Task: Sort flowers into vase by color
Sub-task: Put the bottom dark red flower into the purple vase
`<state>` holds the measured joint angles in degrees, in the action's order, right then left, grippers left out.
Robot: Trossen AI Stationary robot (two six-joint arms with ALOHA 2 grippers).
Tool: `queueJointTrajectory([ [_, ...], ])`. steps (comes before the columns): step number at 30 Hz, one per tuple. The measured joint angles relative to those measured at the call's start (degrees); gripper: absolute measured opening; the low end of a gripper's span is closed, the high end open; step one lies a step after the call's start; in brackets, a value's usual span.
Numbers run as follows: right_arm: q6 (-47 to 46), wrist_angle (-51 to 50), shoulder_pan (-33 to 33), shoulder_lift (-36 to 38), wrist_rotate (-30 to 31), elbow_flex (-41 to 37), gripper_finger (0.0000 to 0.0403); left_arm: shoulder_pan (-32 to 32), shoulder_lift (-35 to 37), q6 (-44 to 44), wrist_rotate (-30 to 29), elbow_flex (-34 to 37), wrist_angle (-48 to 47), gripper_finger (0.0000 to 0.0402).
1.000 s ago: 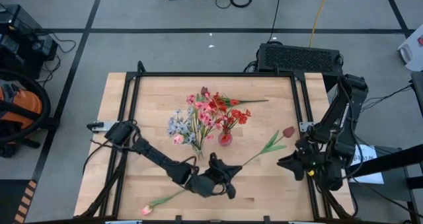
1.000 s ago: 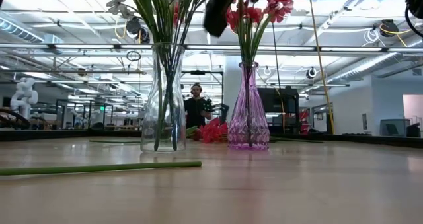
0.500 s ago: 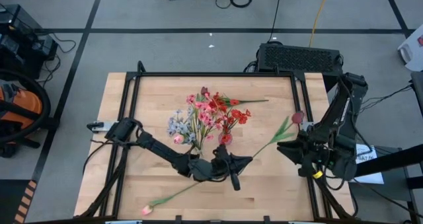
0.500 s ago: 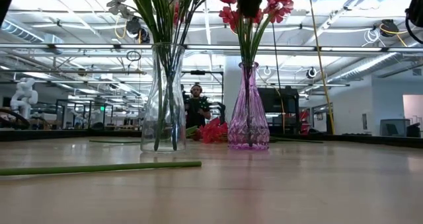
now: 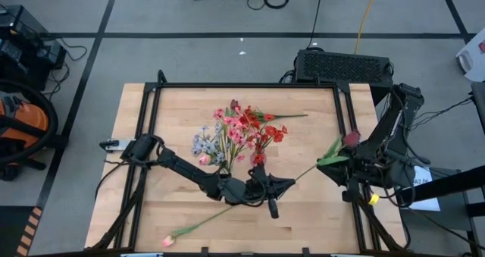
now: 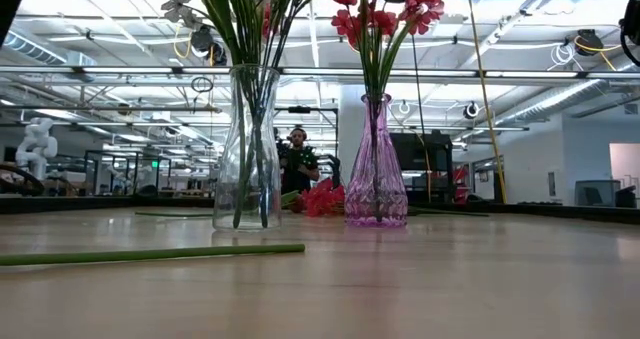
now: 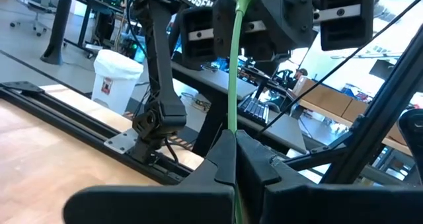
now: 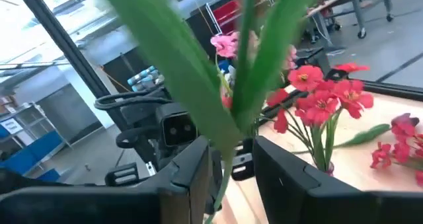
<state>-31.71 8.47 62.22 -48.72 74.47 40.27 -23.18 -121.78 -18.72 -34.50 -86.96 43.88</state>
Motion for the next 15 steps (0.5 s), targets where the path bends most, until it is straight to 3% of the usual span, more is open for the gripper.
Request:
queueJointTrajectory([
  [9,3.3,0.9,0.0,1.5,0.4,0.0,0.0109,0.0,0.0,-0.3,0.0,0.0,0.2,0.0],
  [15,4.4,0.9,-0.9,2.0,0.5,0.0,0.008,0.0,0.0,-0.4,1.0,0.0,0.2,0.0],
])
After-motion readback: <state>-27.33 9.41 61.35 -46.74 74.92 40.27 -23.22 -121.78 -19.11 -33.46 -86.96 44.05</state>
